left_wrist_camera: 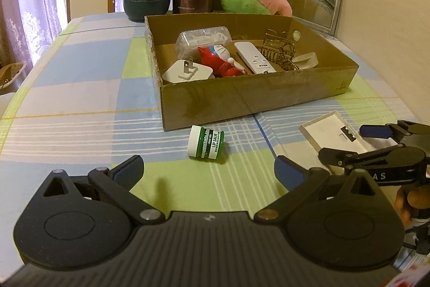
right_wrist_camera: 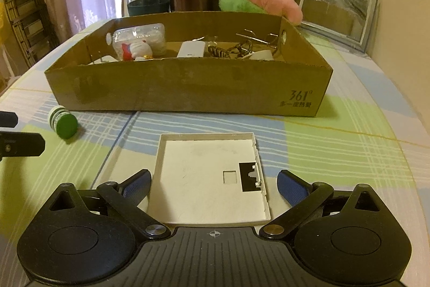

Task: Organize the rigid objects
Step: 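Grasp the white plastic tray edge with the right tool while the left tool grasps the green lip balm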

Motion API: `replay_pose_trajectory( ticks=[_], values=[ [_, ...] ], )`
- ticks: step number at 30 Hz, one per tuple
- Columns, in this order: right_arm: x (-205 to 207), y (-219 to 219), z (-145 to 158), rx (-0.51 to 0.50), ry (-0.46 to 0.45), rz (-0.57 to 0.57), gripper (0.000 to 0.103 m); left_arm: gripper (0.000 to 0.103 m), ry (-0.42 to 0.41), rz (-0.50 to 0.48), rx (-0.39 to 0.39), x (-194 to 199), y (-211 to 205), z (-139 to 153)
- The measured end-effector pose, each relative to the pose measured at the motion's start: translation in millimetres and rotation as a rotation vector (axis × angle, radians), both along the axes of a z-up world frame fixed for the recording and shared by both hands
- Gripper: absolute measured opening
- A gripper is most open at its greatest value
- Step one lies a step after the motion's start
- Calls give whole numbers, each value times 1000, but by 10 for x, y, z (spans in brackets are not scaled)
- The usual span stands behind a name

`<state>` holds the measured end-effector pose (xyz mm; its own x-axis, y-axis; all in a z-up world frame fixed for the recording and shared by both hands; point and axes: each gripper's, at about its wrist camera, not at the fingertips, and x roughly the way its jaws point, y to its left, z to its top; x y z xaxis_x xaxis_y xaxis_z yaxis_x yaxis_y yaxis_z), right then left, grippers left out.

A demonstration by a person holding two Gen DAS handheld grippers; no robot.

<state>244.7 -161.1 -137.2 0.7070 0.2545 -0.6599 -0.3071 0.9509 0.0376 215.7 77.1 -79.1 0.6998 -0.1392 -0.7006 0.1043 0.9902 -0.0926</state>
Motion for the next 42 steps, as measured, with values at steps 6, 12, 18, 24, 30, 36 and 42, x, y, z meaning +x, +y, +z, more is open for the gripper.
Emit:
replay_pose_trajectory(
  ticks=[6, 12, 18, 24, 30, 36, 42],
  values=[
    [73, 1, -18, 5, 4, 10, 97, 102, -1, -5, 5, 16, -12, -16],
    [77, -6, -20, 15, -1, 18, 97, 102, 4, -3, 2, 36, -13, -36],
    [51, 15, -3, 11, -11, 30, 85, 102, 3, -7, 8, 47, -16, -52],
    [24, 30, 16, 24, -20, 25, 85, 102, -5, -10, 19, 56, -24, -65],
    [-30, 8, 74, 37, -42, 12, 84, 102, -11, -12, 23, 110, -60, -93],
    [-36, -21, 86, 43, -41, 3, 84, 93, -18, -11, 35, 187, -87, -126],
    [-38, -37, 97, 53, -42, 0, 85, 79, -22, -12, 54, 250, -102, -167]
  ],
)
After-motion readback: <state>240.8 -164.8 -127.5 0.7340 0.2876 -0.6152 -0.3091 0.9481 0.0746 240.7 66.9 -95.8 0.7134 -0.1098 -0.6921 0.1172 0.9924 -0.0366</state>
